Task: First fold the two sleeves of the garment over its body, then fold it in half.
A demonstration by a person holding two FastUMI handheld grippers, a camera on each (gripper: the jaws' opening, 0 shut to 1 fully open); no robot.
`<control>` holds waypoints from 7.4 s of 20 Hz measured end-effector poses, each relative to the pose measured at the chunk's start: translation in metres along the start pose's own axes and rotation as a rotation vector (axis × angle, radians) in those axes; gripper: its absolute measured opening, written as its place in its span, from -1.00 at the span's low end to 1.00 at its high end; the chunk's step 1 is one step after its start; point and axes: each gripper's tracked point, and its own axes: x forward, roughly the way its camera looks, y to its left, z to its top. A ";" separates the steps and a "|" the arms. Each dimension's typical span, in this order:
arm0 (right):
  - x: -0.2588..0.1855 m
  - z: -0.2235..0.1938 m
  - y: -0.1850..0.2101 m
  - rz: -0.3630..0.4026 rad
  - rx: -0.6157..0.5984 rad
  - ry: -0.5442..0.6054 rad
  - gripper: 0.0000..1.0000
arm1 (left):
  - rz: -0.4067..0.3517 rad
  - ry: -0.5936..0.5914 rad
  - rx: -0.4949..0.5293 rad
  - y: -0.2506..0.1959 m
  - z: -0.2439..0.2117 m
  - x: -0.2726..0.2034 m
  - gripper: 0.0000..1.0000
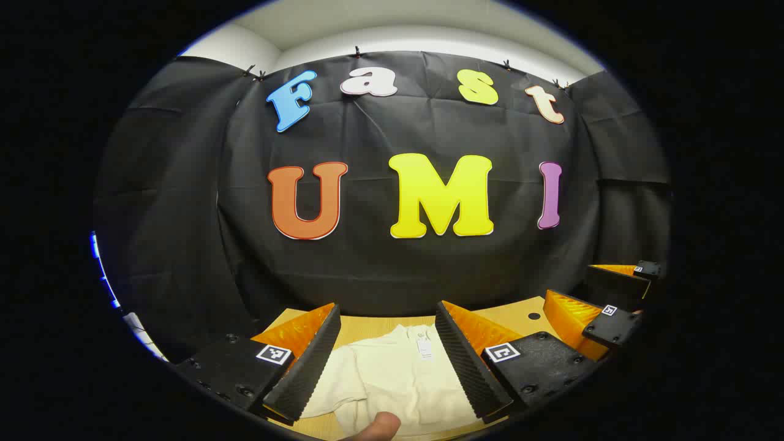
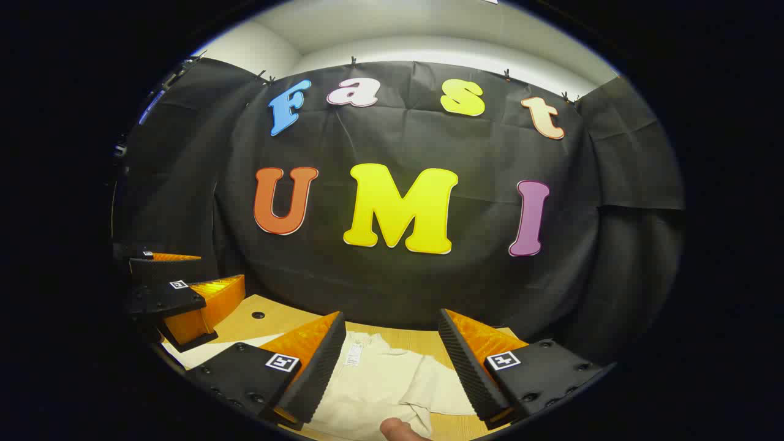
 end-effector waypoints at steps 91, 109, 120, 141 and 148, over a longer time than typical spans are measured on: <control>0.144 -0.221 -0.034 -0.109 0.250 0.979 -0.95 | -0.120 -0.037 0.024 0.067 -0.031 -0.021 0.98; 0.219 -0.314 0.304 0.261 0.108 1.087 -0.90 | 0.011 0.111 0.005 0.180 -0.108 -0.040 0.98; 0.231 -0.293 0.341 0.412 0.163 1.002 -0.32 | 0.145 0.177 -0.030 0.182 -0.132 -0.055 0.98; 0.071 -0.256 0.185 0.545 0.005 0.822 0.94 | 0.757 0.663 -0.408 0.339 -0.371 -0.139 0.99; 0.046 -0.281 0.168 0.496 0.016 0.885 0.89 | 0.827 0.823 -0.631 0.344 -0.406 -0.142 0.99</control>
